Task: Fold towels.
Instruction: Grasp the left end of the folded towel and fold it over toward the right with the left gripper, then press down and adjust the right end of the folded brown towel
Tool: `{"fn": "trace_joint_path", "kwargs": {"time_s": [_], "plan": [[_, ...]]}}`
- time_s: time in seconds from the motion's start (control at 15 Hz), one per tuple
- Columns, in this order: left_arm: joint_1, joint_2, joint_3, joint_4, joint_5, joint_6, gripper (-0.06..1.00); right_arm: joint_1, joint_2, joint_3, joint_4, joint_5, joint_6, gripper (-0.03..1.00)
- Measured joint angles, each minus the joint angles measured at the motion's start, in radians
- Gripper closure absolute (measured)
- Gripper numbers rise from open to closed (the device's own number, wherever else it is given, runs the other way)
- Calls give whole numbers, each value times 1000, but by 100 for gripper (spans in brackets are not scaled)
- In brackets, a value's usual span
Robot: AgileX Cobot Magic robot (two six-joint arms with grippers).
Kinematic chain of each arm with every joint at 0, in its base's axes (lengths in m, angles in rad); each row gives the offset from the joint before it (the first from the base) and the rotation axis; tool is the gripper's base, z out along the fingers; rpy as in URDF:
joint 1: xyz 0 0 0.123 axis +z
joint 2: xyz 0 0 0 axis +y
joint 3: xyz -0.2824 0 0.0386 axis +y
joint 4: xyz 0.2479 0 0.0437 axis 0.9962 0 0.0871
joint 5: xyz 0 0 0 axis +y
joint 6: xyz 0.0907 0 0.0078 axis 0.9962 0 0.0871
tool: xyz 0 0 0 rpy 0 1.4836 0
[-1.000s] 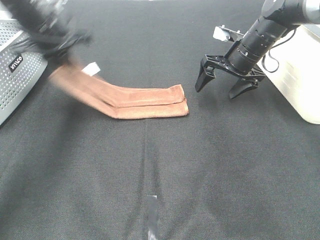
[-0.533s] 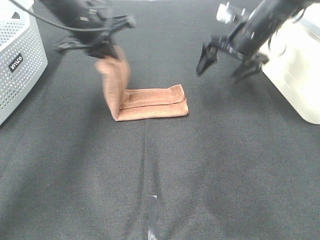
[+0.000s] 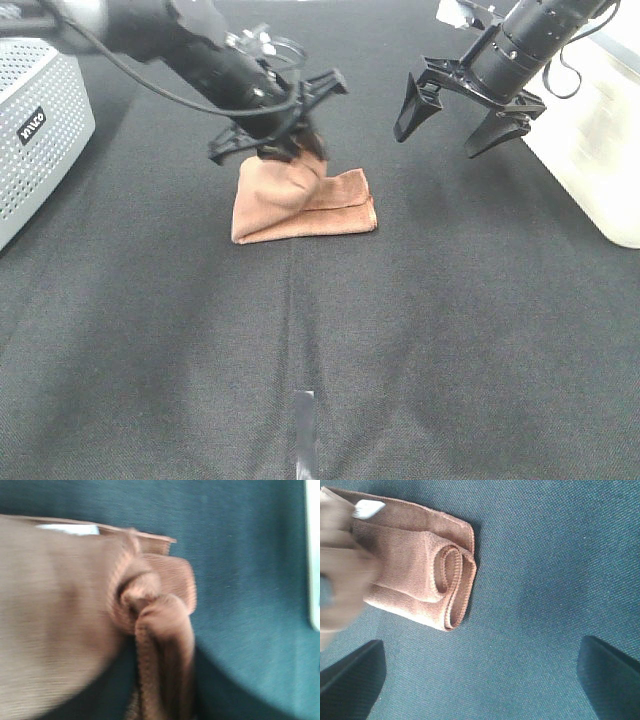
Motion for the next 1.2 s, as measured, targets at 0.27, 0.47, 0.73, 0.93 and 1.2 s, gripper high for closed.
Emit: {"fn": "trace_joint_path", "kwargs": {"time_s": [0.27, 0.47, 0.73, 0.93, 1.2], "plan": [[-8, 3, -3, -57, -78, -1, 23, 0, 0, 0, 0, 0, 0, -1], [33, -48, -3, 42, -81, 34, 21, 0, 0, 0, 68, 7, -3, -1], [160, -137, -6, 183, -72, 40, 21, 32, 3, 0, 324, 7, -114, -1], [229, -161, -6, 190, -38, 40, 21, 102, 70, 0, 547, 7, -226, -1], [239, -170, -6, 194, -23, 40, 21, 163, 177, 0, 725, -5, -348, 0]]}}
